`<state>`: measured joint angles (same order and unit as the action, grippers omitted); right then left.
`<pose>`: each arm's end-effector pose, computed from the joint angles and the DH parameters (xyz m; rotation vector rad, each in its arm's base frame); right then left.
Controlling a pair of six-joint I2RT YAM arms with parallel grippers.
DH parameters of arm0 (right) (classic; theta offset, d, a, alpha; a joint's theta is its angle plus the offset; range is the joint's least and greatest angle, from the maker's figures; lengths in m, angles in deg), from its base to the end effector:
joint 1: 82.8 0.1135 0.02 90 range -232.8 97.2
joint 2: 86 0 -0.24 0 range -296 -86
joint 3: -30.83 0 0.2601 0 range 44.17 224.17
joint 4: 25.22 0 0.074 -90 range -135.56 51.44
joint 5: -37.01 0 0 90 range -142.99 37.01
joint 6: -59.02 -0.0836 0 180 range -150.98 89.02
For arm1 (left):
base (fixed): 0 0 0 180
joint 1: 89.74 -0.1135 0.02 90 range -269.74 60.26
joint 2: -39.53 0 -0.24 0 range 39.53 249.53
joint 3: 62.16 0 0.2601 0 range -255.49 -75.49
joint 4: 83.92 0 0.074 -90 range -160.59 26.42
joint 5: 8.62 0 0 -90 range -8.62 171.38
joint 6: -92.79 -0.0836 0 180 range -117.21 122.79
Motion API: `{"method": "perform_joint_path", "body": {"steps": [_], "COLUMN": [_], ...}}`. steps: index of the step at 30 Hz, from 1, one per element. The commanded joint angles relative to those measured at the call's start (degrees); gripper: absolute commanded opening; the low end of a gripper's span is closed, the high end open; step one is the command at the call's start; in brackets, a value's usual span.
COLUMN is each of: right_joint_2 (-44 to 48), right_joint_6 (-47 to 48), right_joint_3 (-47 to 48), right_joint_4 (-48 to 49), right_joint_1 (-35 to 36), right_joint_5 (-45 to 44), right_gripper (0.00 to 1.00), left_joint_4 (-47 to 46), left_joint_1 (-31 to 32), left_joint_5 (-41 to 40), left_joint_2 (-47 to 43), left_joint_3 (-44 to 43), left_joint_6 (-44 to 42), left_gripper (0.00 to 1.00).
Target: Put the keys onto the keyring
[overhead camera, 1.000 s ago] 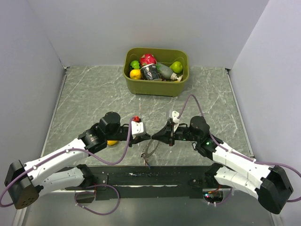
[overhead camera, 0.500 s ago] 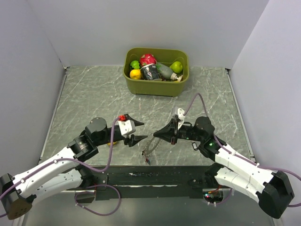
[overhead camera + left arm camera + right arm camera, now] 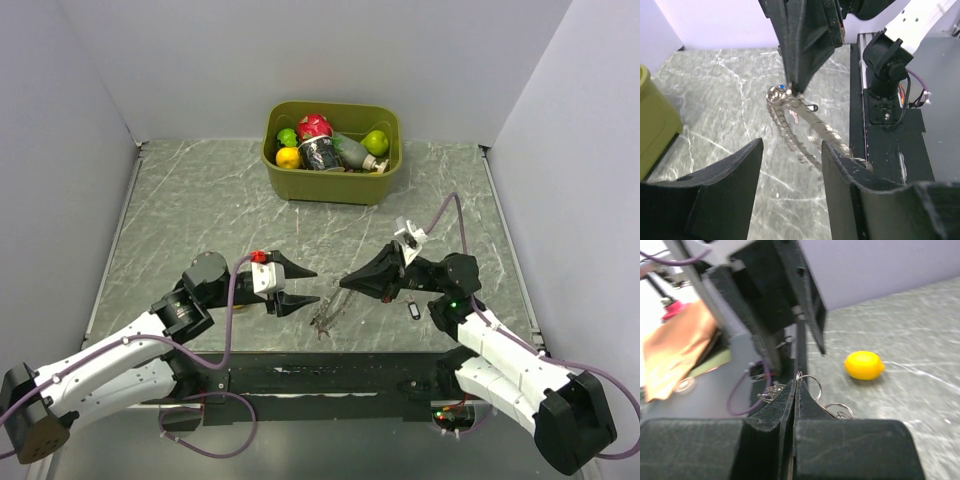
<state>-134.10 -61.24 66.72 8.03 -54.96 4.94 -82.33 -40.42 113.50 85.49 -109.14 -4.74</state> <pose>0.1654 0.1675 0.2796 -0.9410 1.2194 1.4282 0.1345 -0.2246 0.2892 1.1689 1.1964 -1.0006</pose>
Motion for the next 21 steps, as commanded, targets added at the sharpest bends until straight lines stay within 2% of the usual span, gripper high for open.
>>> {"method": "perform_joint_path", "body": {"steps": [1,8,13,21], "right_joint_2": [-0.51,-1.83,-2.0,-2.7], "right_joint_6": [-6.39,-8.06,-7.89,-8.58], "right_joint_3": [0.31,1.27,1.54,1.89], "right_joint_4": [12.47,14.59,13.27,14.23], "right_joint_1": [-0.24,-0.24,-0.24,-0.33], "right_joint_5": [5.69,10.36,10.62,10.45], "right_gripper": [0.0,0.0,0.0,0.0], "left_joint_4": [-7.4,-12.15,-15.67,-13.22], "left_joint_1": [0.16,0.16,0.43,2.09], "left_joint_5": [3.56,6.55,8.92,10.95], "left_joint_2": [1.68,4.23,3.88,6.78], "left_joint_3": [1.04,1.57,2.1,-0.71], "left_joint_6": [0.85,-0.29,-0.12,-1.87], "left_gripper": [0.54,0.48,0.47,0.47]}}
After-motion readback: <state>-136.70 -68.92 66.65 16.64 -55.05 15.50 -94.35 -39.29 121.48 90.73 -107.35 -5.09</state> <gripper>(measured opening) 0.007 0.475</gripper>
